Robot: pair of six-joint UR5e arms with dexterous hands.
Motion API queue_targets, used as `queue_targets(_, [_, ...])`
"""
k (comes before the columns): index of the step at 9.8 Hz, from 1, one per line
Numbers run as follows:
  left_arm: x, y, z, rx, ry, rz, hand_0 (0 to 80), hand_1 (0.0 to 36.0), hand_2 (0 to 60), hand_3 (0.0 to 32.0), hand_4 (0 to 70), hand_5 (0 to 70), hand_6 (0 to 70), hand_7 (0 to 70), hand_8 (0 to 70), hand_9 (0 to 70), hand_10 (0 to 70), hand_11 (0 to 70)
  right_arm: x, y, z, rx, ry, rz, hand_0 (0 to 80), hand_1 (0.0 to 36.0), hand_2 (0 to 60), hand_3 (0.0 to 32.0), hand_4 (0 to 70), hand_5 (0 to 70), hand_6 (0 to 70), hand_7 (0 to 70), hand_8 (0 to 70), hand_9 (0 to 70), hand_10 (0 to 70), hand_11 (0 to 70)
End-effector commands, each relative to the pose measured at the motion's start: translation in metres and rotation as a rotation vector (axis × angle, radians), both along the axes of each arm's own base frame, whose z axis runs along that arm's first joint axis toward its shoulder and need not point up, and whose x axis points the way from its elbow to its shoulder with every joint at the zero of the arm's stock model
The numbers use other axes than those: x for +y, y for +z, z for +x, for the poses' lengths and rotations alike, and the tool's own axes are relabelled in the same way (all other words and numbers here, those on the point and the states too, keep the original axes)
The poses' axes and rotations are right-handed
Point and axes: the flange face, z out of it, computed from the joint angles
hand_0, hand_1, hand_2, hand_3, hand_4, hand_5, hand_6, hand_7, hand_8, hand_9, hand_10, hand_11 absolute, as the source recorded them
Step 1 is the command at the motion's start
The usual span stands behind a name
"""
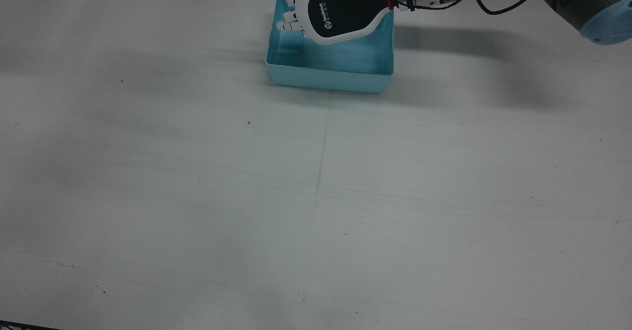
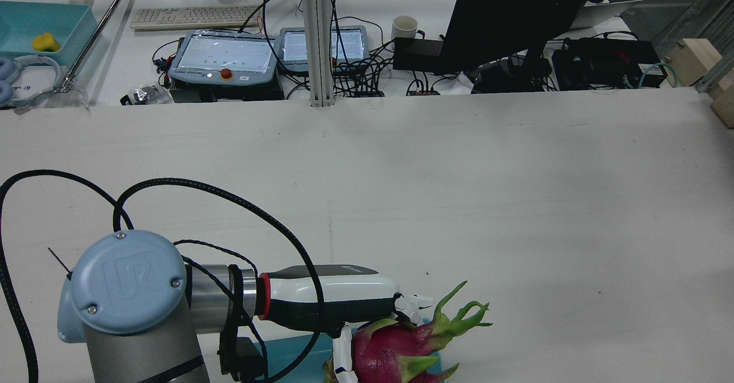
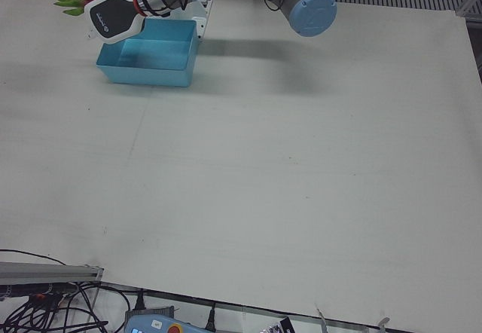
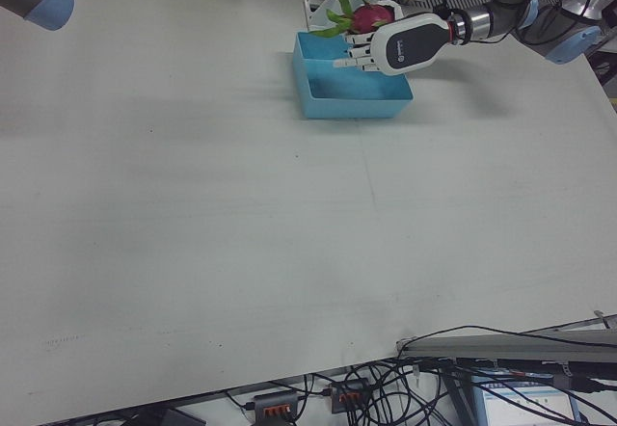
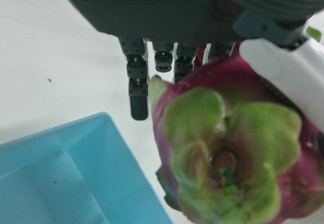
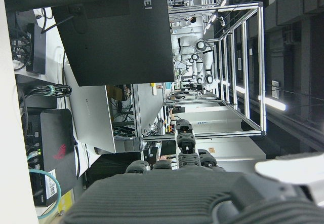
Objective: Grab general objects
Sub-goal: 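Lower the dragon fruit into the blue tray and open the left hand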
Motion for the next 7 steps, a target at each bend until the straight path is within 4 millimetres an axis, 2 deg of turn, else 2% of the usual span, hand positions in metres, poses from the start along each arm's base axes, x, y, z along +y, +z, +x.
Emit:
queue_targets(1, [-0.005,0.001,-0.004,0.002,-0.013,0.003,51.6,15.7,0.0,9.0,0.0,0.0,0.0,0.0,0.0,0.0,0.0,0.0,0.0,0.0,0.0,0.0,0.0,-0.001,0.0,0.0,0.0,0.0,0.0,0.0,0.0,0.0,0.0,0.0,0.0,0.0])
queue_targets(2, [-0.005,0.004,-0.005,-0.002,-0.014,0.0,52.1,17.0,0.0,9.8,0.0,0.0,0.0,0.0,0.0,0.0,0.0,0.0,0.0,0.0,0.0,0.0,0.0,0.001,0.0,0.0,0.0,0.0,0.0,0.0,0.0,0.0,0.0,0.0,0.0,0.0])
queue_targets(3, [-0.006,0.005,-0.005,-0.007,-0.015,-0.002,52.5,17.6,0.0,12.2,0.0,0.0,0.0,0.0,0.0,0.0,0.0,0.0,0.0,0.0,0.0,0.0,0.0,-0.001,0.0,0.0,0.0,0.0,0.0,0.0,0.0,0.0,0.0,0.0,0.0,0.0])
queue_targets(4, [-0.023,0.008,-0.014,-0.013,-0.047,-0.002,52.5,17.6,0.0,12.0,0.0,0.0,0.0,0.0,0.0,0.0,0.0,0.0,0.0,0.0,0.0,0.0,0.0,-0.001,0.0,0.0,0.0,0.0,0.0,0.0,0.0,0.0,0.0,0.0,0.0,0.0])
queue_targets(5, [-0.056,0.024,-0.028,-0.017,-0.105,-0.005,51.5,16.3,0.0,8.2,0.0,0.0,0.0,0.0,0.0,0.0,0.0,0.0,0.0,0.001,-0.001,0.0,-0.001,-0.001,0.0,0.0,0.0,0.0,0.0,0.0,0.0,0.0,0.0,0.0,0.0,0.0])
queue_targets(6, [-0.099,0.051,-0.056,-0.033,-0.187,-0.023,49.3,12.4,0.0,5.4,0.0,0.0,0.0,0.0,0.0,0.0,0.0,0.0,0.0,0.0,-0.001,0.0,-0.001,-0.001,0.0,0.0,0.0,0.0,0.0,0.0,0.0,0.0,0.0,0.0,0.0,0.0])
queue_targets(7, [-0.137,0.061,-0.087,-0.016,-0.242,-0.053,48.4,10.4,0.0,2.8,0.0,0.0,0.0,0.4,0.0,0.0,0.0,0.0,0.0,0.0,0.0,0.0,0.0,-0.001,0.0,0.0,0.0,0.0,0.0,0.0,0.0,0.0,0.0,0.0,0.0,0.0])
